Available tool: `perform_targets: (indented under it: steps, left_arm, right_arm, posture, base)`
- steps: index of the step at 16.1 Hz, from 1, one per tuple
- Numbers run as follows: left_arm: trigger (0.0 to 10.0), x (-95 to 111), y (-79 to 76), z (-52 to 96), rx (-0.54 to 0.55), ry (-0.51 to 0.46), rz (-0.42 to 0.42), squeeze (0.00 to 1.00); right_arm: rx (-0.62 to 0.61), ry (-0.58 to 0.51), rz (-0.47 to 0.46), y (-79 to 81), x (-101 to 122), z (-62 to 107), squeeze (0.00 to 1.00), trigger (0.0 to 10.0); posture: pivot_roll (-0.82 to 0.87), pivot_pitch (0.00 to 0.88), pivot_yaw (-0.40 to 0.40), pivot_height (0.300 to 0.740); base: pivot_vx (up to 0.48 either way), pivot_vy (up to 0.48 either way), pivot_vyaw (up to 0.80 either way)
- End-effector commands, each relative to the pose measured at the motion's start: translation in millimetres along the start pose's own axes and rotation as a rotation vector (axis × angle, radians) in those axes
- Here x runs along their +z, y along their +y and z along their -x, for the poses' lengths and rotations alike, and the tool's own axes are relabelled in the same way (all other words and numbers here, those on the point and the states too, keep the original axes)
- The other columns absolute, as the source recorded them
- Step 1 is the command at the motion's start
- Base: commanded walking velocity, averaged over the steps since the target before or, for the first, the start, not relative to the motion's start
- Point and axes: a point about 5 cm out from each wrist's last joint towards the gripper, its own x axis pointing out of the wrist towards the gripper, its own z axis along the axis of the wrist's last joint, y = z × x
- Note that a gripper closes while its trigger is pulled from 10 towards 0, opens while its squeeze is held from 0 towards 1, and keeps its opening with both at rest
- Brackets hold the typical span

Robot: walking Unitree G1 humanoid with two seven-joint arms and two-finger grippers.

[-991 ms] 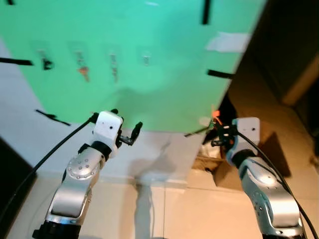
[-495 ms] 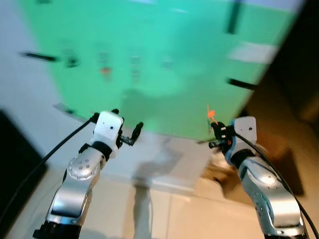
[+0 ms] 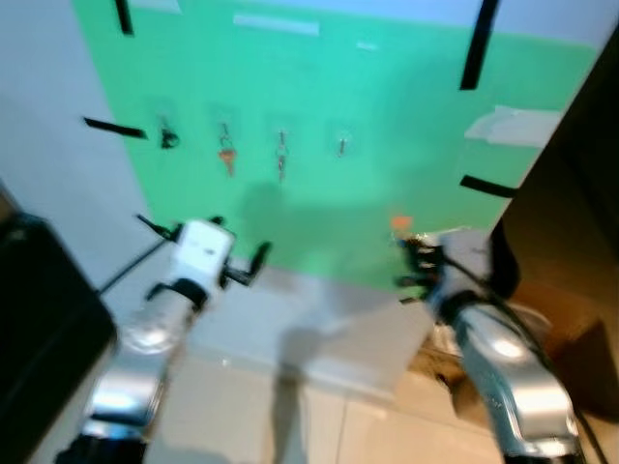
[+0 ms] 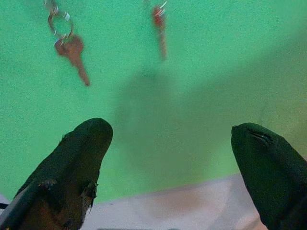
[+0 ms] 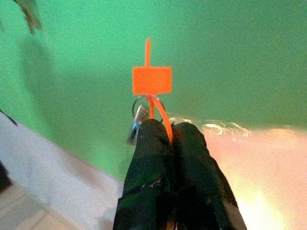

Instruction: Hang keys on a hook

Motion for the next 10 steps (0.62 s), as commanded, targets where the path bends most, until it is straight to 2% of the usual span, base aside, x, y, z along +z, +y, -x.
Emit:
perform_targets:
  steps: [1, 4, 6, 9, 10]
  left_arm:
    - [10.0, 7.0, -7.1, -4.6, -0.033, -0.029, 0.001, 0.0]
    - [10.0, 7.2, -8.0, -3.3, -0.045, -0.028, -0.004, 0.0]
    - [10.0, 7.2, -7.7, -2.1, -0.048, -0.027, -0.006, 0.0]
    - [10.0, 6.6, -8.3, -0.3, -0.064, -0.023, -0.011, 0.0]
    - [10.0, 7.8, -10.2, 0.9, -0.088, -0.034, -0.01, 0.0]
  right_arm:
    - [-0.024, -0.011, 0.029, -10.5, 2.8, 5.2, 0.0, 10.0]
    - [0.048, -0.021, 0.019, -3.3, 4.6, 6.8, 0.0, 10.0]
    - [0.098, -0.024, 0.01, 0.2, 5.4, 8.0, 0.0, 10.0]
    - [0.261, -0.026, 0.031, 9.8, 8.3, 16.4, 0.0, 10.0]
    - [0.32, -0.03, 0.04, 12.4, 11.1, 19.9, 0.0, 10.0]
  posture:
    - [-0.06, 0.0, -0.019, 0.74]
    - [-0.05, 0.0, -0.019, 0.74]
    - [-0.05, 0.0, -0.018, 0.74]
    - [-0.05, 0.0, -0.014, 0.74]
    - [-0.04, 0.0, -0.012, 0.74]
  base:
    - [0.326, 0.0, 0.0]
    - [0.325, 0.0, 0.69]
    - [0.322, 0.0, 0.0]
    - [0.3, 0.0, 0.0]
    - [0.0, 0.0, 0.0]
